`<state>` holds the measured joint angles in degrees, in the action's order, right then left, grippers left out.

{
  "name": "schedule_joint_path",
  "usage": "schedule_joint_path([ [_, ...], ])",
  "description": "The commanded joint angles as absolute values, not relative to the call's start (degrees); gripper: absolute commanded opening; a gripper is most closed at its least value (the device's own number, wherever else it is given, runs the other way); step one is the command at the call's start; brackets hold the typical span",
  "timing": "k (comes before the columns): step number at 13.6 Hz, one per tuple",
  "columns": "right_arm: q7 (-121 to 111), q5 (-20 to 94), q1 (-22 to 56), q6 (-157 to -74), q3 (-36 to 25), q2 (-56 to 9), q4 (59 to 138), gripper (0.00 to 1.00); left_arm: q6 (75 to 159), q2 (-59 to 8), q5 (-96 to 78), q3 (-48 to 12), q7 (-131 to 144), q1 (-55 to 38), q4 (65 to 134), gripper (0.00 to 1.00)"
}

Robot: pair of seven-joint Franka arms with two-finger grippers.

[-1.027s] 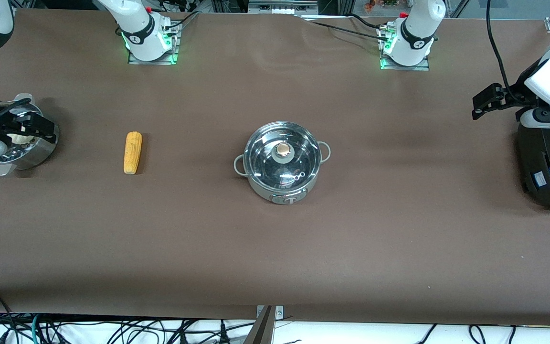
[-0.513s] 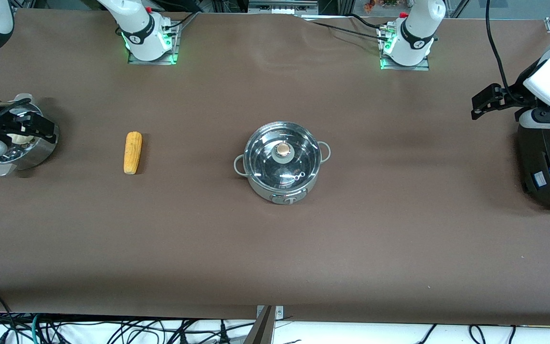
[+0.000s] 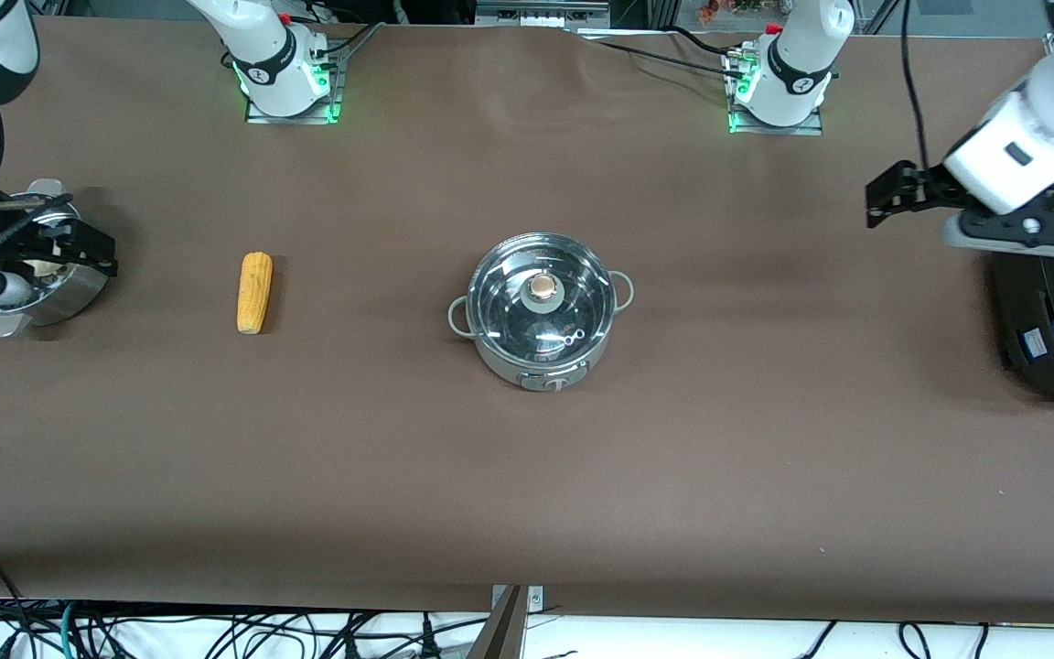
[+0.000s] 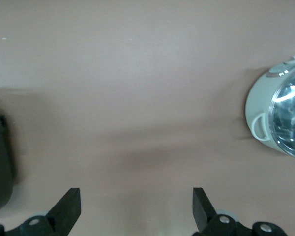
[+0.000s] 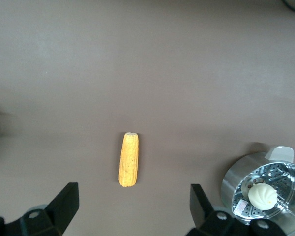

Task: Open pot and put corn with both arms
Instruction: 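Reach the left gripper to the lid knob while the right gripper reaches the corn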

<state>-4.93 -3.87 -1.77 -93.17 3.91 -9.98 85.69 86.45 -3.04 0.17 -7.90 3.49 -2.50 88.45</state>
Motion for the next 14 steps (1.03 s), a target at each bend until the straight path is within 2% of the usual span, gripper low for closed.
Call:
schedule_joint_path([
  [1,-4.7,-3.1,-1.5,-93.0,4.1,-12.3,86.4,1.0,86.0,-6.1,-2.0,-9.9,6.7,-4.5,86.5,1.0],
  [3,-4.2,-2.7,-1.5,-93.1,4.1,-13.6,87.3,1.0,86.6,-9.5,-2.1,-10.6,13.9,-8.7,83.9,1.0],
  [8,-4.0,-1.7,-1.5,-95.2,4.1,-15.5,90.8,1.0,88.1,-24.1,-1.8,-10.6,35.0,-21.5,70.2,1.0],
  [12,-3.9,-0.1,-1.4,-104.5,4.1,-16.7,98.5,1.0,98.6,-30.7,-1.4,-10.6,44.6,-29.3,70.0,1.0],
  [14,-3.9,0.1,-1.4,-108.6,4.1,-16.6,102.9,1.0,101.1,-33.4,-1.1,-10.6,44.6,-31.2,70.1,1.0],
])
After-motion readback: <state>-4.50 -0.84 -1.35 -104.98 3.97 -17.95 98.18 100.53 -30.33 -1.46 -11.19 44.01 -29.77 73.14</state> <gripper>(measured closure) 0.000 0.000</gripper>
